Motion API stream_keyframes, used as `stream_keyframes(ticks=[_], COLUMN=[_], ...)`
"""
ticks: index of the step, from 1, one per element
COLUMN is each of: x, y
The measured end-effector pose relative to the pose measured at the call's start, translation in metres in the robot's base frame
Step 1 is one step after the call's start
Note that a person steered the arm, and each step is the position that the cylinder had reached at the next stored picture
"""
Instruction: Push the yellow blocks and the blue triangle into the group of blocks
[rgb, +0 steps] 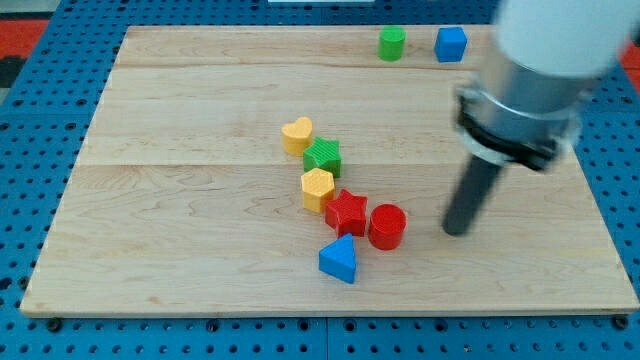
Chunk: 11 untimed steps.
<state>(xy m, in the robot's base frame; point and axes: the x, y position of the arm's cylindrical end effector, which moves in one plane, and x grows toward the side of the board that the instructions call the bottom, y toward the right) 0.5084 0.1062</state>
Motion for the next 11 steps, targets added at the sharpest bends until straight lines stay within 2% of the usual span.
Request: stream_keyframes(ticks=[1, 2, 3, 4, 5, 6, 7, 8, 9, 10, 11], x=[-0.083, -0.118, -0.122, -0.071, -0.043, -0.049, -0.132, -0.170, -0.102, -0.093, -0.130], y=[-0.046, -0.094, -0.089, -0.094, -0.113, -0.109, -0.091, -0.175, -0.152, -0.127, -0.119])
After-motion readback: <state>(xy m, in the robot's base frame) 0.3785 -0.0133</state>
